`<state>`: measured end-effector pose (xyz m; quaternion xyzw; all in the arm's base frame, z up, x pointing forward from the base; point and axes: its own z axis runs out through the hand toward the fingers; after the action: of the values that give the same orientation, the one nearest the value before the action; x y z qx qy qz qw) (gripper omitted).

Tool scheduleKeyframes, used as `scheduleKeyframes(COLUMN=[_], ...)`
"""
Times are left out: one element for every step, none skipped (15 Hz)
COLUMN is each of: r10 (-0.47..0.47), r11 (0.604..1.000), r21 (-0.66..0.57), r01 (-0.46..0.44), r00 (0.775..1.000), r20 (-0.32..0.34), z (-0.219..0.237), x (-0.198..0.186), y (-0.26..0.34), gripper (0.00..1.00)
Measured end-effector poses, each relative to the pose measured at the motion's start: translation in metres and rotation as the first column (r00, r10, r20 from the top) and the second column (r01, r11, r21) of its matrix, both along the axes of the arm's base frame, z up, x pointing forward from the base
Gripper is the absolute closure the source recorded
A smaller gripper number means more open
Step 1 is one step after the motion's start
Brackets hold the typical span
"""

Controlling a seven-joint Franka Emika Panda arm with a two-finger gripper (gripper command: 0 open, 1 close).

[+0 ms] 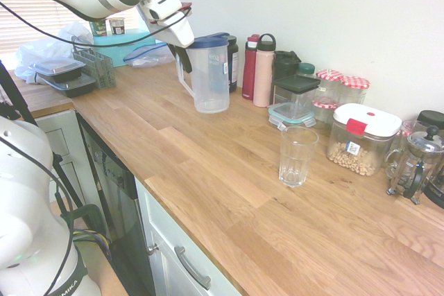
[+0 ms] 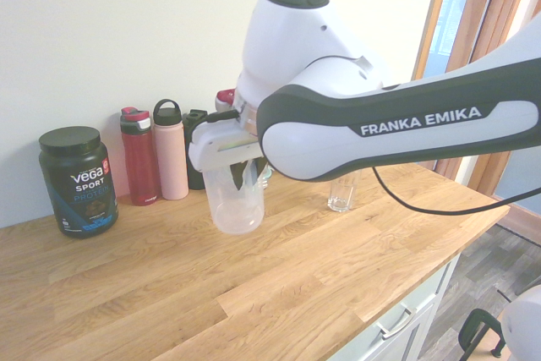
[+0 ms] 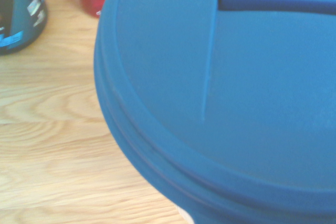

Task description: Pour me some water

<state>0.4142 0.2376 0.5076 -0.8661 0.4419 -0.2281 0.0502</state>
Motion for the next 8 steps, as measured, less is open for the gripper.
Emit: scheduleKeyframes(r10=[0.011, 0.022, 0.031, 0.041, 0.051, 0.064, 0.075, 0.080], r11=[1.000, 0.999, 0.998, 0.997, 0.996, 0.995, 0.994, 0.993], r21=[0.024, 0.044, 0.059, 0.068, 0.074, 0.080, 0.085, 0.087], r01=[-0.011, -0.021, -0.030, -0.039, -0.049, -0.061, -0.073, -0.077], r00=[1.000, 1.000, 0.999, 0.999, 0.998, 0.998, 0.997, 0.997], r20=[-0.009, -0.018, -0.024, -0.027, -0.028, -0.027, -0.024, -0.024], z=[-0.004, -0.008, -0.014, -0.020, -0.025, -0.031, -0.035, -0.040], x=[0.002, 0.005, 0.010, 0.016, 0.021, 0.025, 0.028, 0.029], y=[0.006, 0.010, 0.009, 0.008, 0.008, 0.008, 0.010, 0.011], gripper=[1.00, 1.00, 1.00, 1.00, 1.00, 1.00, 1.00, 1.00])
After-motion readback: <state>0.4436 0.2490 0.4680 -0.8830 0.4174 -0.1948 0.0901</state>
